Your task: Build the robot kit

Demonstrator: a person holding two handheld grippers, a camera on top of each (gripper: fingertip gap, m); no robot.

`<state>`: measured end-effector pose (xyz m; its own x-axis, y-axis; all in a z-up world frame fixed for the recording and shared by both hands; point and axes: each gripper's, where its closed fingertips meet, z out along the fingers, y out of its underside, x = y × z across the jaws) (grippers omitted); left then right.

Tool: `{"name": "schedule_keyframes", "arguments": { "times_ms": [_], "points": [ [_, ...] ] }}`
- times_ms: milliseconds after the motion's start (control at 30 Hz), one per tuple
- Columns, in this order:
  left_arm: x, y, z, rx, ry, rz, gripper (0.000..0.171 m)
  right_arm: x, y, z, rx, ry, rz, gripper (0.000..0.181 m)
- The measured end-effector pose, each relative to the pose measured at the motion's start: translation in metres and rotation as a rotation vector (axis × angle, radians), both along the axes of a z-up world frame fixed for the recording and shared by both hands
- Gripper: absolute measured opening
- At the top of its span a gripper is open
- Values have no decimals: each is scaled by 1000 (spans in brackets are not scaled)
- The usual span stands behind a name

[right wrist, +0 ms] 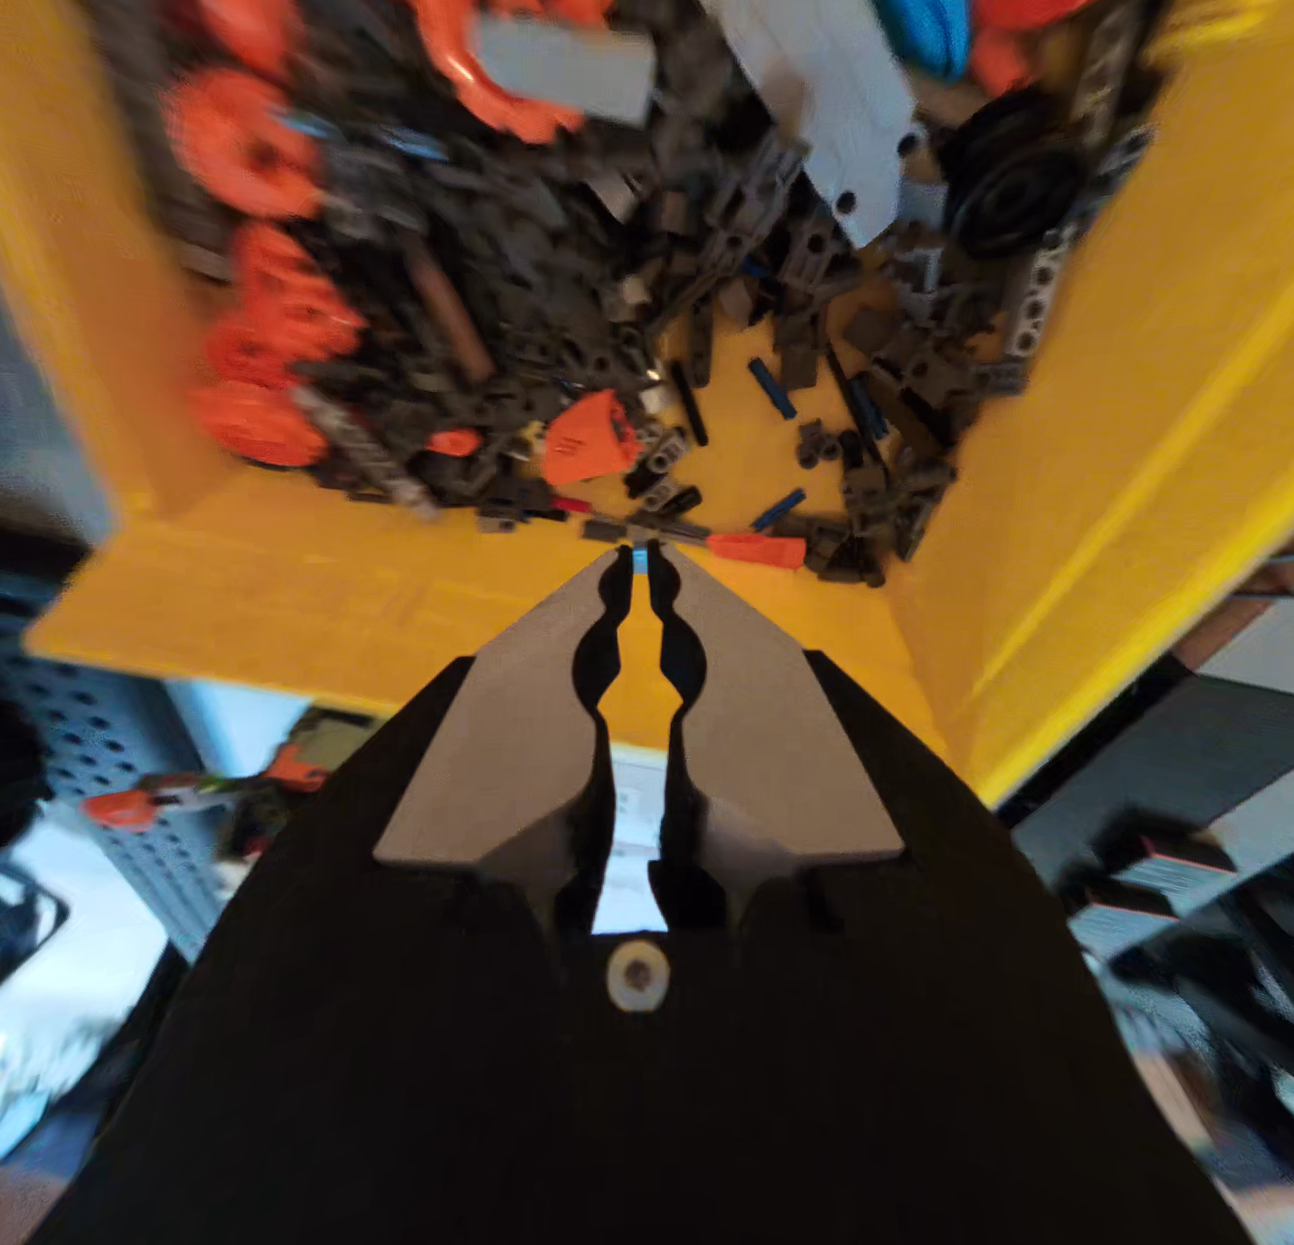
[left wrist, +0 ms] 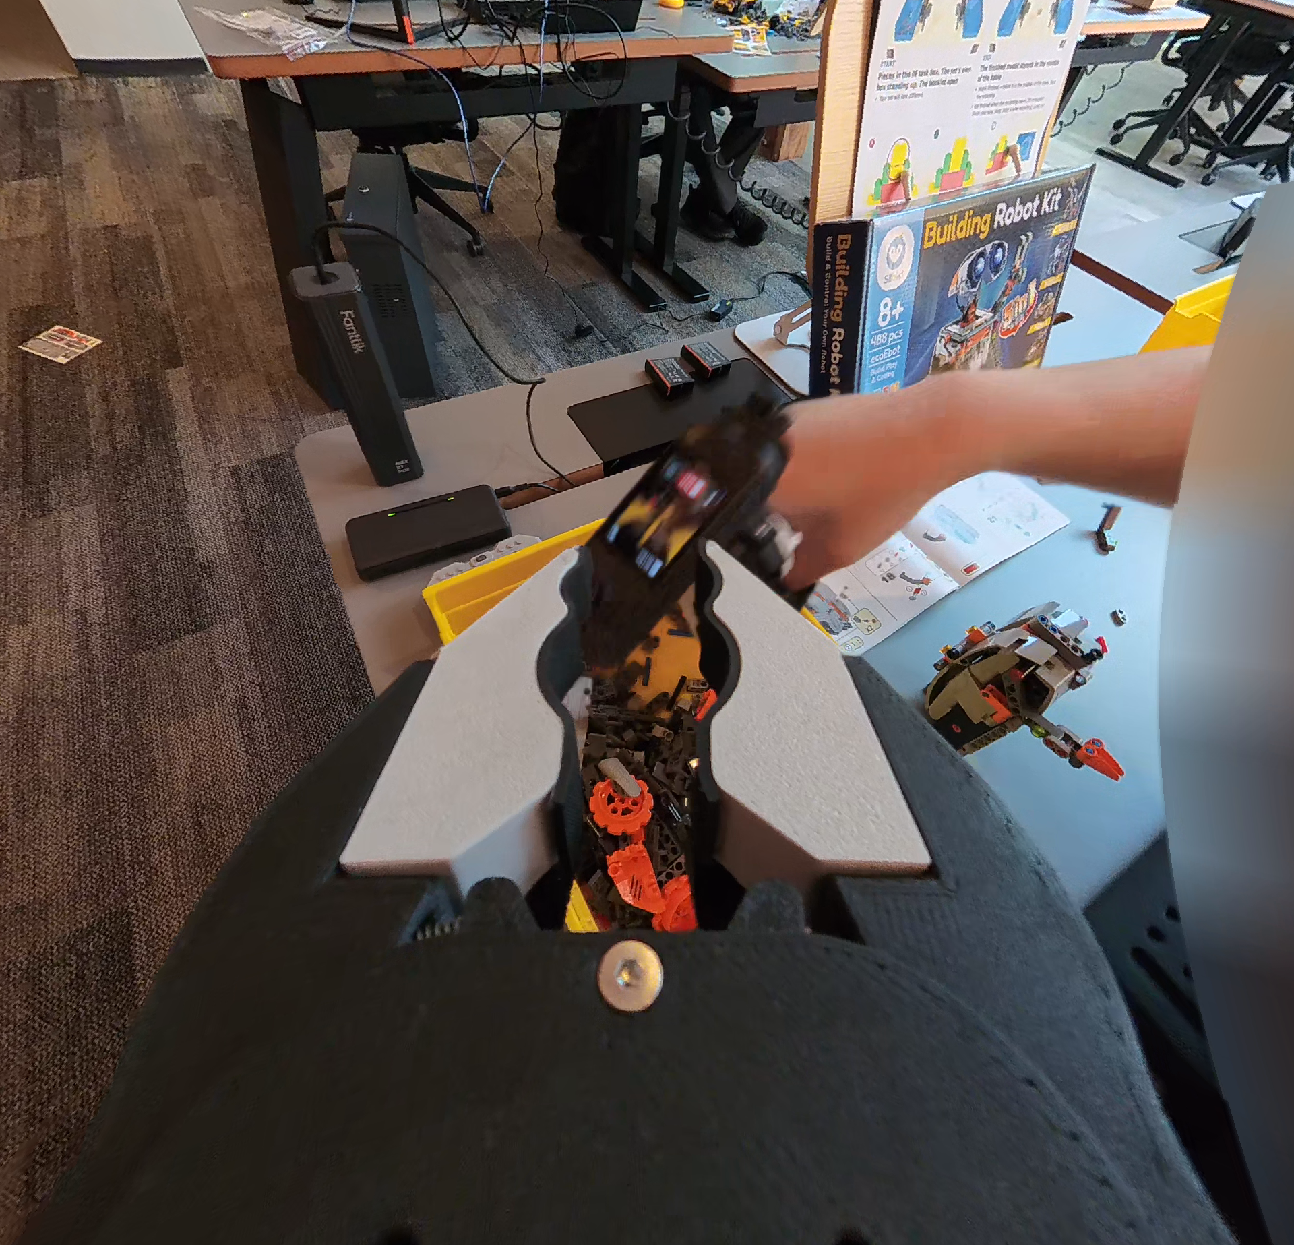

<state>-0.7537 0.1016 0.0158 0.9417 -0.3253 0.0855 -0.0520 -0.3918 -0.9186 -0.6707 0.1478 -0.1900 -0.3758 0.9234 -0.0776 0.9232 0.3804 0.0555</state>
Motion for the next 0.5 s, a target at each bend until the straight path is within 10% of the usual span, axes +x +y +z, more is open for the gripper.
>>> {"name": "schedule_keyframes", "arguments": {
  "times_ms": [233,500],
  "points": [
    [13,-2,2,7,13,-30,28,137,-37,136,12,675,-198,4],
    [36,0,-5,-18,78,-67,28,408,-45,-18,576,664,-207,4]
  ]
}}
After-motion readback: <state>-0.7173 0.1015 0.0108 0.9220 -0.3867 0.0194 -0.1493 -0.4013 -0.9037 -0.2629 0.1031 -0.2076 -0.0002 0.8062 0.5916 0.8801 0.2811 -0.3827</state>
